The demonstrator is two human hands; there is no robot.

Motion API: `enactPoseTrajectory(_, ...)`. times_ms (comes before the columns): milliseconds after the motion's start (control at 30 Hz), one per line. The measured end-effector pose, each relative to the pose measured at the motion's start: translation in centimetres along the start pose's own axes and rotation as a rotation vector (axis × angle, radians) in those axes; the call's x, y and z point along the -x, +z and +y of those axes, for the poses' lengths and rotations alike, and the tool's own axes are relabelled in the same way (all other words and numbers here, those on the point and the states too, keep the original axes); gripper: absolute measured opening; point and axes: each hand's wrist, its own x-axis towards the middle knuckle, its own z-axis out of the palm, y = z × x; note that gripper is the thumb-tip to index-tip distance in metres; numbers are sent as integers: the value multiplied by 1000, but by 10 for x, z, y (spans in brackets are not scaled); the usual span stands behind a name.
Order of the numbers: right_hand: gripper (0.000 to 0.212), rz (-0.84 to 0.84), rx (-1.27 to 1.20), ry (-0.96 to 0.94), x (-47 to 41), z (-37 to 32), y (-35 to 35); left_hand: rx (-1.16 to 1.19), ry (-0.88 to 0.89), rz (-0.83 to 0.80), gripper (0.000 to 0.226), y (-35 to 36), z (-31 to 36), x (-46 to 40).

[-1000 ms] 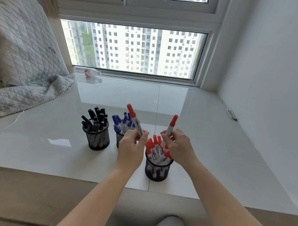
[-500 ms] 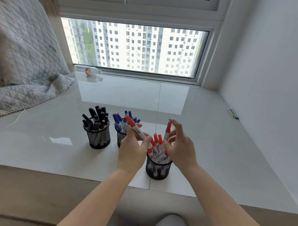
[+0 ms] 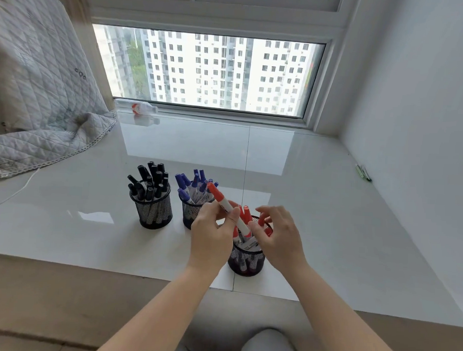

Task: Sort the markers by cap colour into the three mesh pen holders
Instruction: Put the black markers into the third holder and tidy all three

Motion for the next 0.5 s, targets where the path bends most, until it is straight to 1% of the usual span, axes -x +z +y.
enactPoseTrajectory(100,41,-3,-106,27,12,6,1,-143,36,-15,11,1,-6,4)
enactPoseTrajectory(200,68,-92,-207,72,24,12,2,-295,24,-38,18,1,-16,7)
enactPoseTrajectory(333,98,-132,-225,167,33,16,8,-443,17,-71,17,5,-25,9)
enactPoseTrajectory(400,106,-146,-233,192,38,18,13,-543,46,-93,18,7,-29,9)
enactPoseTrajectory(500,106,-144,-290,233,41,18,22,-667,59,-133,23,9,-31,9)
